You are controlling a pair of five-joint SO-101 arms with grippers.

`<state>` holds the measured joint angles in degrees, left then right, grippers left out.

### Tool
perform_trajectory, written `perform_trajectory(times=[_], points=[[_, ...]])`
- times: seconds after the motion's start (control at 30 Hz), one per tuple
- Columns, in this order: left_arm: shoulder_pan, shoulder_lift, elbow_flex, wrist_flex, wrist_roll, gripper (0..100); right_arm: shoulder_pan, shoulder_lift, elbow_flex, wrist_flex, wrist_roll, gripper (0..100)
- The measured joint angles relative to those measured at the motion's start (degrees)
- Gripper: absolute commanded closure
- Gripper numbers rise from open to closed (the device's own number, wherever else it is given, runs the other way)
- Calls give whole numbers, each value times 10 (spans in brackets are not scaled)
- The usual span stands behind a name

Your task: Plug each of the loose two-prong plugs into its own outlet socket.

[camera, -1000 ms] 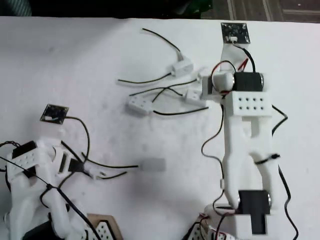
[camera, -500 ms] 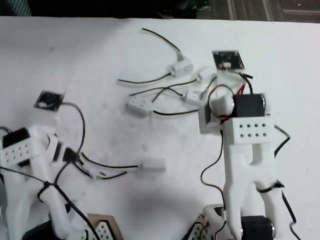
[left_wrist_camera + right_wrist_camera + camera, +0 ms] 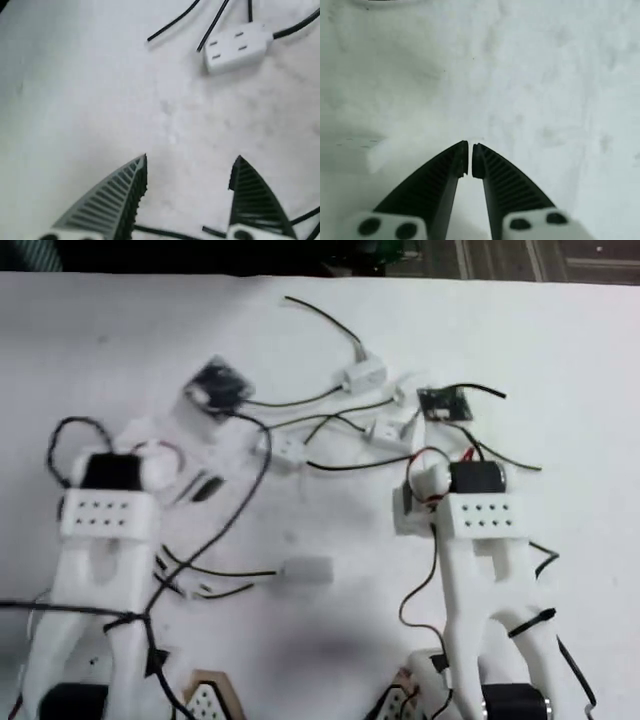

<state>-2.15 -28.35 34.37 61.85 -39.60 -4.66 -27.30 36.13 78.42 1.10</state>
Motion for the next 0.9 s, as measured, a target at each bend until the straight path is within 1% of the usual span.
perform_trajectory(times=[0.13, 0.23, 0.33, 0.47, 0.6, 0.73, 0.9], points=[[48, 87, -40, -23, 22, 743, 31, 0, 0, -2, 0, 980], [61, 186, -105, -19, 27, 694, 40, 0, 0, -2, 0, 980], [76, 287, -179, 1, -12, 653, 40, 0, 0, -2, 0, 980], [97, 398, -275, 22, -81, 653, 40, 0, 0, -2, 0, 980], [113, 478, -363, 40, -121, 653, 40, 0, 0, -2, 0, 980], [134, 539, -447, 81, -151, 653, 40, 0, 0, -2, 0, 980], [152, 614, -529, 108, -159, 651, 40, 0, 0, -2, 0, 980]])
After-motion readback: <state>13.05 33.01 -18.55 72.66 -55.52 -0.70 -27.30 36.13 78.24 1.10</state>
